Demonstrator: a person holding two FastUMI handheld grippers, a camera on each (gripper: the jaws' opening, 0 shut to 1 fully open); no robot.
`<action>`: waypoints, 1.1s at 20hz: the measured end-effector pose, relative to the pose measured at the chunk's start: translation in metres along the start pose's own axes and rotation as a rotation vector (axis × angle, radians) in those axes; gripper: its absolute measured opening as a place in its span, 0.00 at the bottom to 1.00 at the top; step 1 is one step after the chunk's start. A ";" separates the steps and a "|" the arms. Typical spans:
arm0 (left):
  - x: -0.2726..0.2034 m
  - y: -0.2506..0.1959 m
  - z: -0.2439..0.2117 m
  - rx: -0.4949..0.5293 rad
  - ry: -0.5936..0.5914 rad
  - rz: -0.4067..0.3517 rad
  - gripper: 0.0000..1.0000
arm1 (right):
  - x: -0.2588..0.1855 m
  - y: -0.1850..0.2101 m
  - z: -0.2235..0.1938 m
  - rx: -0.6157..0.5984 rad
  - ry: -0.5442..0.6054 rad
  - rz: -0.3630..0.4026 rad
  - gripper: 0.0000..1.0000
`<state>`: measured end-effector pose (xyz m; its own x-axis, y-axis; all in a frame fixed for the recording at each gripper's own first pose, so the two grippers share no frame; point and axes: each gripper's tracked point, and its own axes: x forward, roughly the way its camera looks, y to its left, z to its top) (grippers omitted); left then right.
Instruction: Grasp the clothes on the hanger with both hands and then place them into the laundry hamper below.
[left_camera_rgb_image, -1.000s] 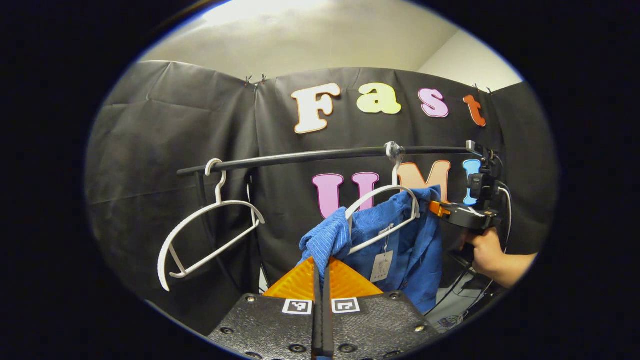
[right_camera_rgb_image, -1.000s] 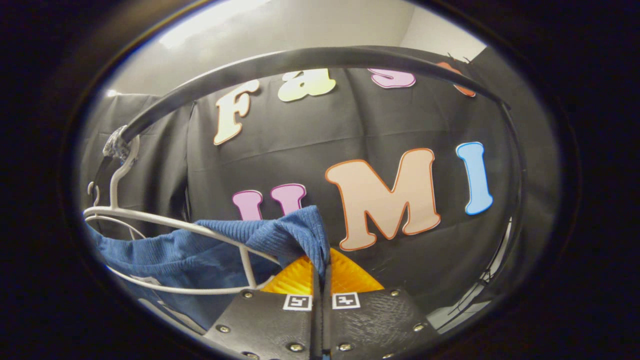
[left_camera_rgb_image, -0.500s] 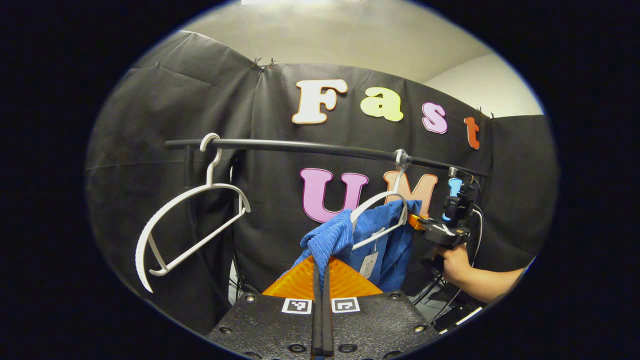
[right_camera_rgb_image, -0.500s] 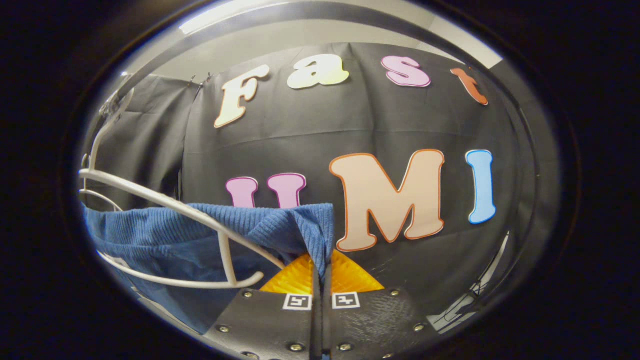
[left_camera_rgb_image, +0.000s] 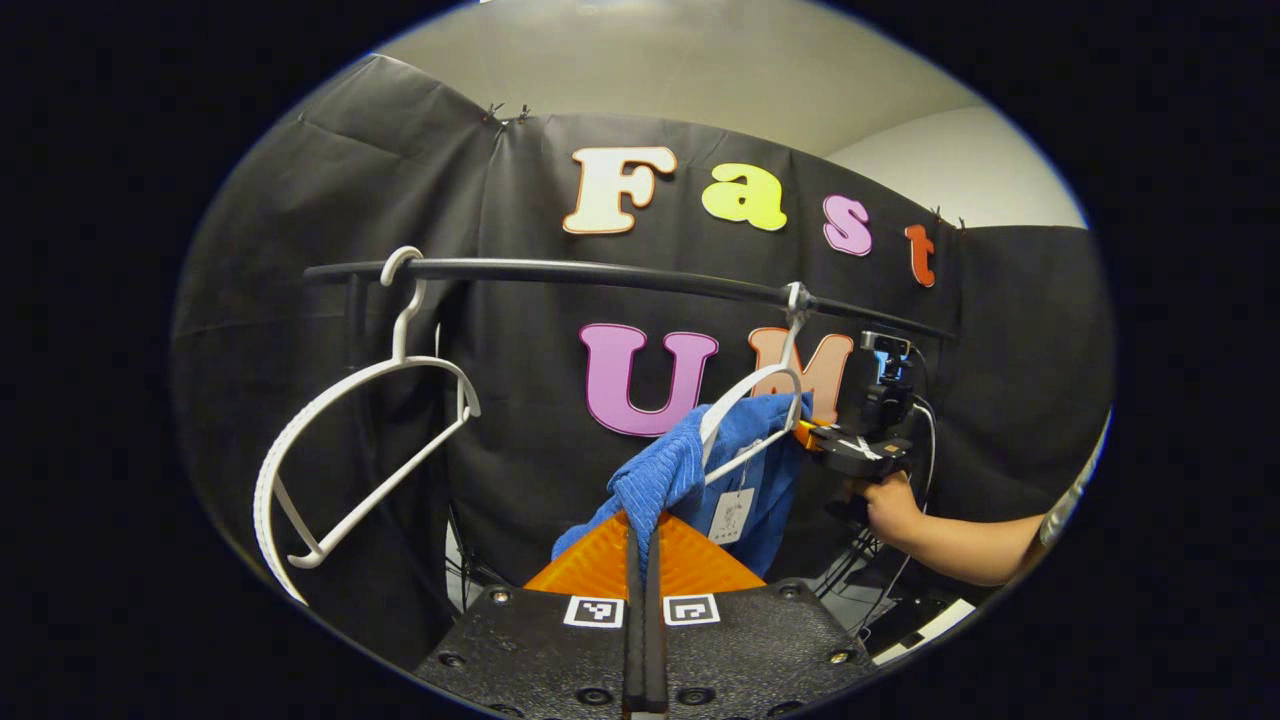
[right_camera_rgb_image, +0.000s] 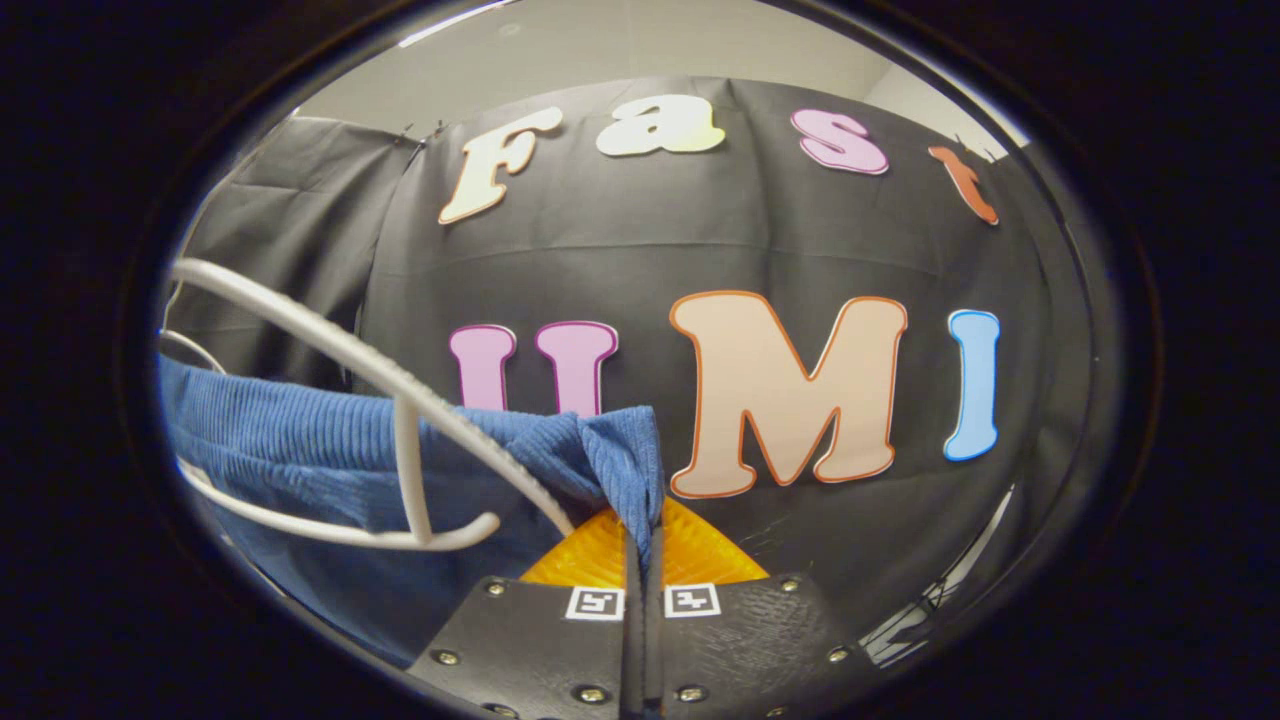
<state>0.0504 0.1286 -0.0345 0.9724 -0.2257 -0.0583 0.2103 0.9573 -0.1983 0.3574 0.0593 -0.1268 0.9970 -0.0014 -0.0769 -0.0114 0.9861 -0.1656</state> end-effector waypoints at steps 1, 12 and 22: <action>0.001 0.003 -0.005 -0.003 0.002 -0.008 0.00 | -0.004 0.000 -0.002 -0.009 -0.010 -0.003 0.01; 0.015 0.019 -0.066 -0.009 0.105 0.025 0.00 | -0.033 -0.012 -0.059 -0.065 0.088 -0.007 0.01; 0.014 0.015 -0.119 0.000 0.221 0.014 0.01 | -0.084 -0.032 -0.096 -0.131 0.171 -0.021 0.01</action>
<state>0.0555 0.1184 -0.1549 0.9296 -0.2462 -0.2744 0.1966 0.9607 -0.1958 0.2669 0.0115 -0.2097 0.9699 -0.0612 -0.2358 -0.0112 0.9556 -0.2944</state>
